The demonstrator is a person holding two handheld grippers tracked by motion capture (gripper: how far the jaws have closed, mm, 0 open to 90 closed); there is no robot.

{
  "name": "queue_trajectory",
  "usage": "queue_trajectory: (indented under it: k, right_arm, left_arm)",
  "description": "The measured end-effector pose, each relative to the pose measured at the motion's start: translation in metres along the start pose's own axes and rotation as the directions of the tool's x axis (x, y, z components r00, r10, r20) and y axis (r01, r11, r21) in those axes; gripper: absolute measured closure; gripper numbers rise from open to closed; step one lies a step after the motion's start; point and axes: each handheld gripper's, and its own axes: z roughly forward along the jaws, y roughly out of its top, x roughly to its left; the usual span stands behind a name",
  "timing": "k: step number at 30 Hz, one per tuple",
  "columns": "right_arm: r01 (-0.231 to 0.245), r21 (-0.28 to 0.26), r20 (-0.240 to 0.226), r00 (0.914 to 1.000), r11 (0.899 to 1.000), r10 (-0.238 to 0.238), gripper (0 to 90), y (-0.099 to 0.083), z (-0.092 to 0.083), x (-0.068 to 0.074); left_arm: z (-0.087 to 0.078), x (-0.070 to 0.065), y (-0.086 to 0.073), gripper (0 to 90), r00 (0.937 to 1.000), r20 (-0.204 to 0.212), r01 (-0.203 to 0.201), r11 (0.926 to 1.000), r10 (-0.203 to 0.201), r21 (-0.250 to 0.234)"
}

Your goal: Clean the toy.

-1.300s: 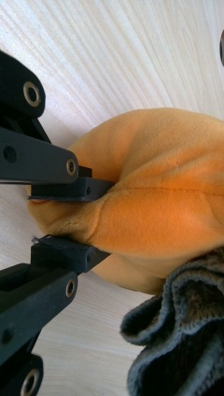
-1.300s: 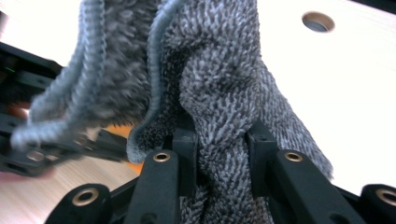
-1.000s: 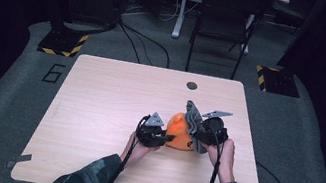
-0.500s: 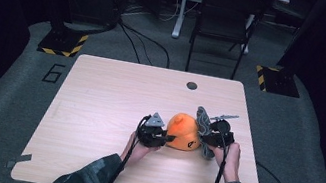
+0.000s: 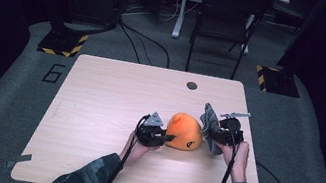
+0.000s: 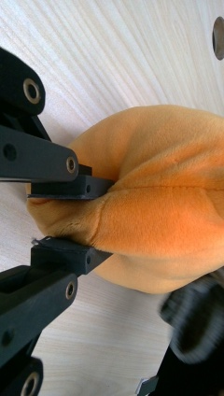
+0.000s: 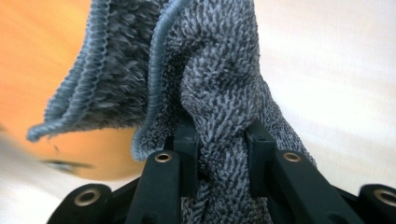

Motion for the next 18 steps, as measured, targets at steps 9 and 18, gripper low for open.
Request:
queue_trajectory:
  k: [9,18]
  right_arm:
    - [0.133,0.014,0.01,0.991,0.991,-0.133,73.3,0.003,0.019,0.043]
    - [0.139,0.009,0.009,0.9903,0.99,-0.139,73.5,0.0,0.022,0.039]
  left_arm:
    - [0.001,0.003,-0.001,67.3,0.9999,0.014,0.001,1.0,-0.001,0.009]
    - [-0.005,0.015,-0.002,31.5,0.998,0.058,-0.025,0.9997,0.024,0.005]
